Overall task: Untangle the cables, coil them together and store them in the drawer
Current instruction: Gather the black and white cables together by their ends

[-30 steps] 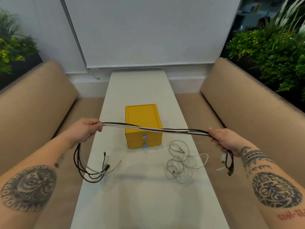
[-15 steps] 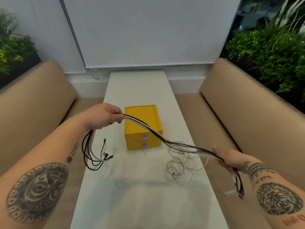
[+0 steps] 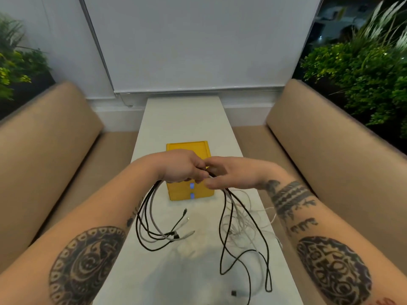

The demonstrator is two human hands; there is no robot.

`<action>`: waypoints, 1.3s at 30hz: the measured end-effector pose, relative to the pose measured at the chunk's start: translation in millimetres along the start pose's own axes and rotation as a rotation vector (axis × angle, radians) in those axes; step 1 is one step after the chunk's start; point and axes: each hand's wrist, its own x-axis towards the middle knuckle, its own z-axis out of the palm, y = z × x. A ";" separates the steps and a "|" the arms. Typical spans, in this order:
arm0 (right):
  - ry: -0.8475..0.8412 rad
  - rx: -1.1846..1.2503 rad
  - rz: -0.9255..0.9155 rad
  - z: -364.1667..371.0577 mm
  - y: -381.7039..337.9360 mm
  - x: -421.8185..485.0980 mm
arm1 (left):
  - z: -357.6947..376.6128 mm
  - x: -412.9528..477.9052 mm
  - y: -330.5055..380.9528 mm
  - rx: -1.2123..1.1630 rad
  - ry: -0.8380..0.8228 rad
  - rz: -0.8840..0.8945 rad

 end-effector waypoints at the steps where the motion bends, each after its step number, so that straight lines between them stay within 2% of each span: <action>1: 0.004 0.005 -0.041 4.0 -14.4 9.5 | -0.3 -0.8 0.6 0.004 0.004 0.002; 6: -0.047 0.139 -0.040 11.0 -23.6 18.5 | 0.6 -10.9 -18.7 -0.145 0.077 0.013; 9: -0.030 0.344 0.018 -0.2 -17.6 13.1 | 1.4 -20.2 -52.7 -0.198 0.136 0.021; 15: 0.087 0.856 0.068 -39.1 6.1 -14.0 | 29.3 -31.7 -151.8 -0.318 0.497 -0.151; 21: 0.083 0.977 0.079 -45.5 6.9 -17.1 | 63.0 -33.7 -186.2 -0.445 0.665 -0.265; 27: 0.016 0.878 0.063 -28.9 -29.0 5.8 | 73.4 -29.4 -195.1 -0.443 0.449 -0.324; 31: 0.012 0.794 0.046 -14.8 -60.5 25.1 | 84.5 -32.1 -192.8 -0.491 0.429 -0.343; 33: 0.021 0.767 0.048 -7.5 -71.8 33.1 | 87.6 -36.7 -190.6 -0.660 0.357 -0.284; 35: 0.034 0.744 0.064 -1.6 -78.7 38.6 | 88.3 -42.9 -195.9 -1.002 0.270 -0.245; 36: 0.042 0.735 0.074 0.2 -80.3 40.7 | 87.2 -45.8 -202.8 -1.182 0.286 -0.253; 37: 0.050 0.727 0.084 1.3 -80.9 42.0 | 84.0 -48.4 -206.8 -1.315 0.333 -0.302; 39: 0.065 0.717 0.100 1.6 -80.7 43.0 | 76.8 -54.1 -211.5 -1.379 0.362 -0.567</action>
